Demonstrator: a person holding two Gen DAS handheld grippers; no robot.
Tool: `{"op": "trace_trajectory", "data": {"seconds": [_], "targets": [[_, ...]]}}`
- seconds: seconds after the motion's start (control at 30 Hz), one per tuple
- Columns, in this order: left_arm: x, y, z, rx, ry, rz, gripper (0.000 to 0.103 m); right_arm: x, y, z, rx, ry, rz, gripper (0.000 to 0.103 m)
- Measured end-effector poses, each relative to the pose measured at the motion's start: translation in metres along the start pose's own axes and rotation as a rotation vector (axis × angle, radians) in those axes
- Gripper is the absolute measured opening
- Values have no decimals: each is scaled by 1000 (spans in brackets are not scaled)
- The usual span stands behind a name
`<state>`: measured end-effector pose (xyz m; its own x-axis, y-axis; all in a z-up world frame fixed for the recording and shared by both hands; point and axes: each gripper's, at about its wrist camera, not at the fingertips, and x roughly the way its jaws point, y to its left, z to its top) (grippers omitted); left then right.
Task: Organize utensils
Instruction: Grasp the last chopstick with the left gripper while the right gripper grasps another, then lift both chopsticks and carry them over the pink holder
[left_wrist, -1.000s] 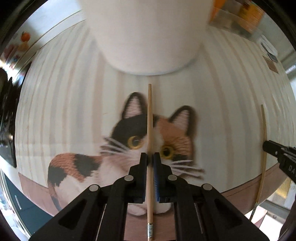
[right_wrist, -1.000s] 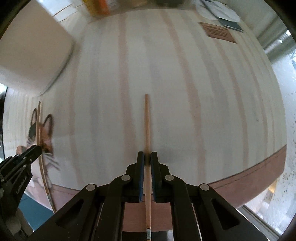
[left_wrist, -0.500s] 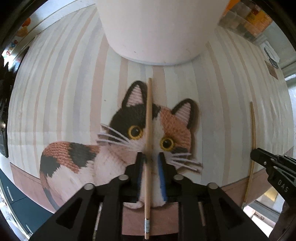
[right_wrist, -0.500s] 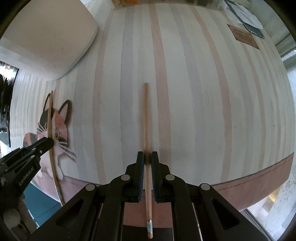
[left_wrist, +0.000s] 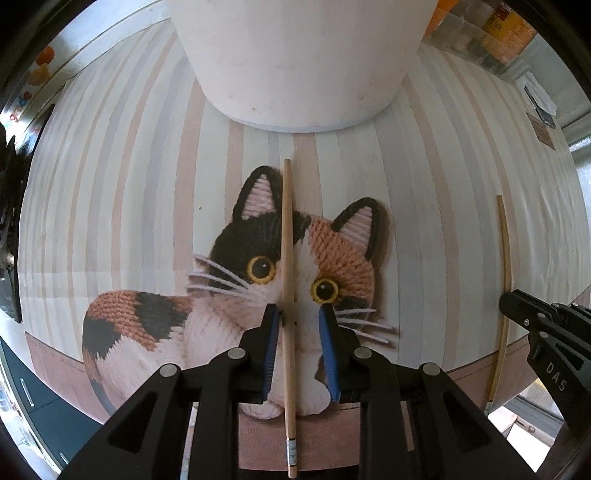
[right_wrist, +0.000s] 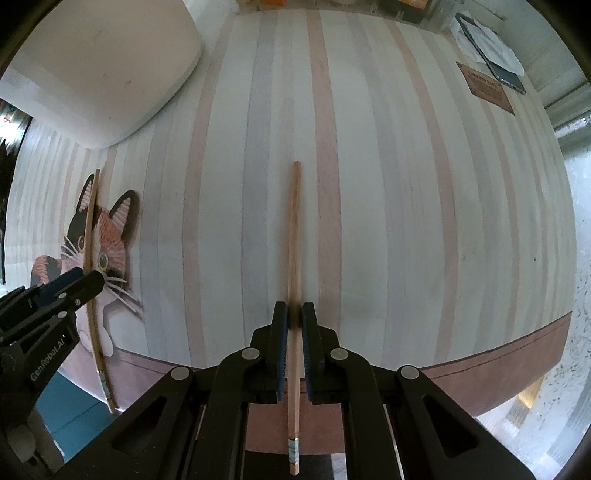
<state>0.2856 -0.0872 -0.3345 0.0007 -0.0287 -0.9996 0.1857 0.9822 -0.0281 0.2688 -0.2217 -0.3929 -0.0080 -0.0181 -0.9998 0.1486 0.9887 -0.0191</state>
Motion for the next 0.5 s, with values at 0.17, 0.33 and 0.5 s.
{"op": "trace_trajectory", "data": {"seconds": [0.17, 0.33, 0.5], "targets": [[3, 5, -3, -19, -29, 7, 4, -7, -2, -9, 52, -41, 33, 8], [-28, -3, -4, -3, -122, 22, 4, -24, -16, -13, 89, -118, 50, 7], [-61, -17, -4, 26, -199, 8, 4, -52, -28, -12, 93, -210, 50, 7]]}}
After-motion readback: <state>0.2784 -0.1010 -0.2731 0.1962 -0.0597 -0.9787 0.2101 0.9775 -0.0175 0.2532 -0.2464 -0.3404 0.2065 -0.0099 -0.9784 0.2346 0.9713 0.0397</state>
